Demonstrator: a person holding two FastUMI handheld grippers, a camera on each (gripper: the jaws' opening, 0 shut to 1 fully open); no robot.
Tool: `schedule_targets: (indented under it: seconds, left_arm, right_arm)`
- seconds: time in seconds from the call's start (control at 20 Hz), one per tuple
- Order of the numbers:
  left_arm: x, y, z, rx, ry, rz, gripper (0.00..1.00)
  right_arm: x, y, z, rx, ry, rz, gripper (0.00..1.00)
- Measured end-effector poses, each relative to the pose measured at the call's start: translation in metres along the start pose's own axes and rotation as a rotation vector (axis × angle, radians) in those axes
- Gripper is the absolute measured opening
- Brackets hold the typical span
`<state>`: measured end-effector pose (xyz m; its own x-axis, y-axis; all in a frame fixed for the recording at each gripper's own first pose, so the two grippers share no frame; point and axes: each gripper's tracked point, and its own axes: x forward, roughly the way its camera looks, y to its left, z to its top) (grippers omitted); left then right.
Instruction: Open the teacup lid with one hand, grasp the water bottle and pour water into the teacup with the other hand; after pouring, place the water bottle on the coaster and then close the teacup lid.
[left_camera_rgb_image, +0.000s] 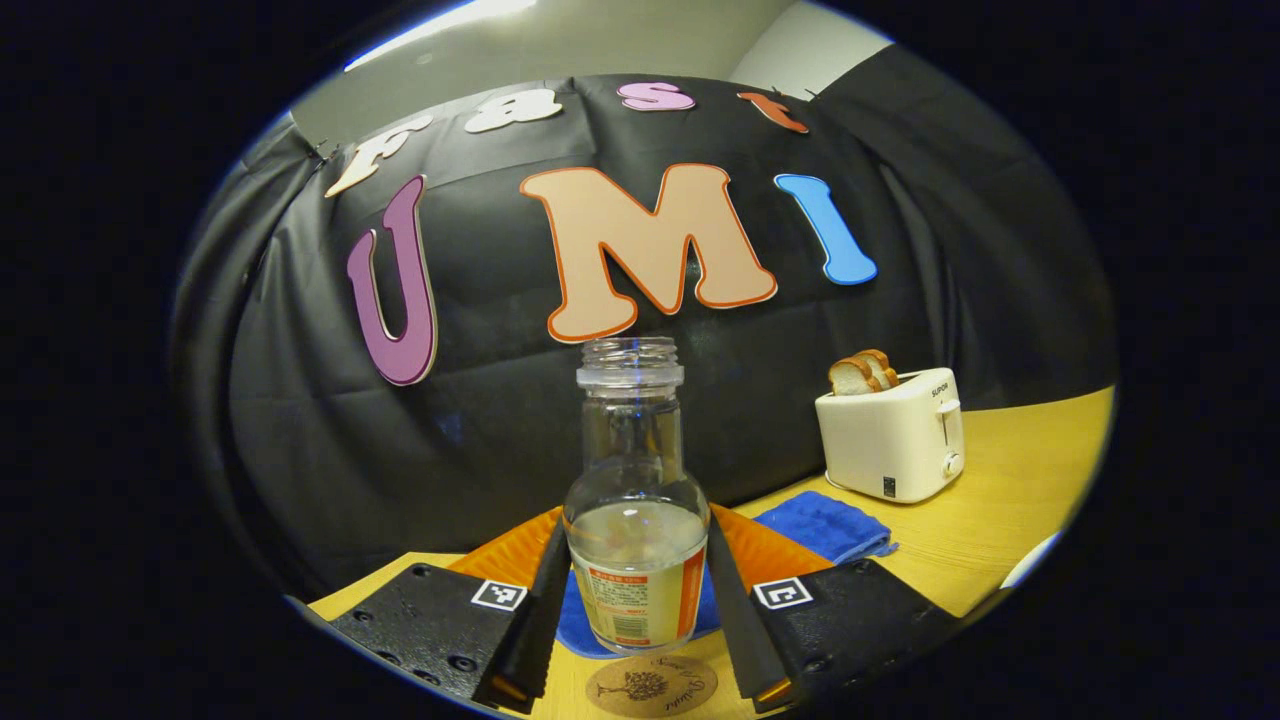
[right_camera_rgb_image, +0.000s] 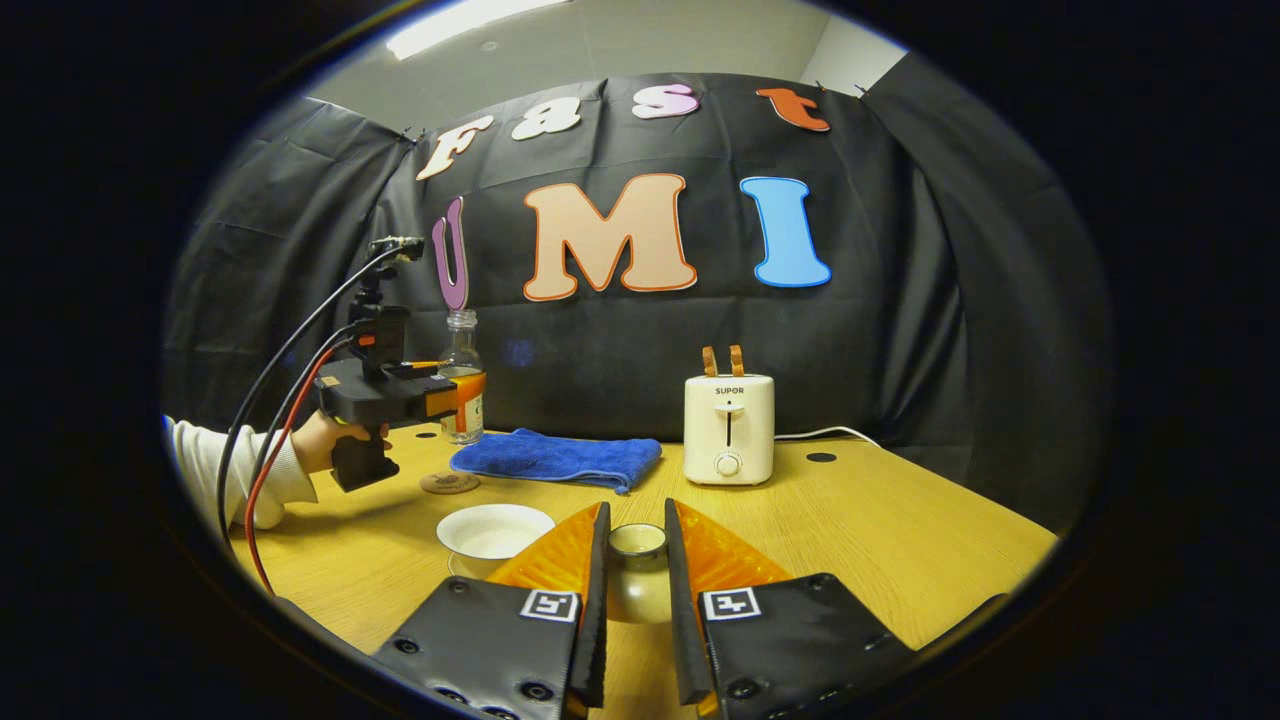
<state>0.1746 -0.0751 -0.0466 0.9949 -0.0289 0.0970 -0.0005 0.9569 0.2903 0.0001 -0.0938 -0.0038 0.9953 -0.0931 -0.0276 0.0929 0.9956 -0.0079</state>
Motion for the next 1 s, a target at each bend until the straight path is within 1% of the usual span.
schedule_targets:
  seconds: [0.15,0.35,0.5,0.65,0.8,1.0]
  left_arm:
    - [-0.013,0.003,-0.012,-0.018,0.040,-0.031,0.67]
    - [-0.027,0.008,-0.033,-0.065,0.082,-0.052,0.67]
    - [-0.027,0.012,-0.051,-0.078,0.114,-0.042,0.67]
    - [-0.026,0.003,-0.065,-0.105,0.142,-0.065,0.67]
    - [-0.024,0.003,-0.064,-0.125,0.127,-0.057,0.68]
    - [-0.024,0.004,-0.068,-0.119,0.136,-0.053,0.71]
  right_arm:
    - [0.000,0.000,-0.001,-0.001,0.000,0.000,0.30]
    - [0.000,0.000,0.000,-0.001,-0.001,0.000,0.31]
    - [0.000,0.001,0.000,-0.002,-0.001,0.000,0.30]
    - [0.000,0.000,0.000,-0.001,0.000,0.000,0.30]
    - [-0.001,0.000,0.000,-0.001,-0.001,0.000,0.31]
    - [0.000,0.000,0.000,-0.002,-0.001,0.000,0.31]
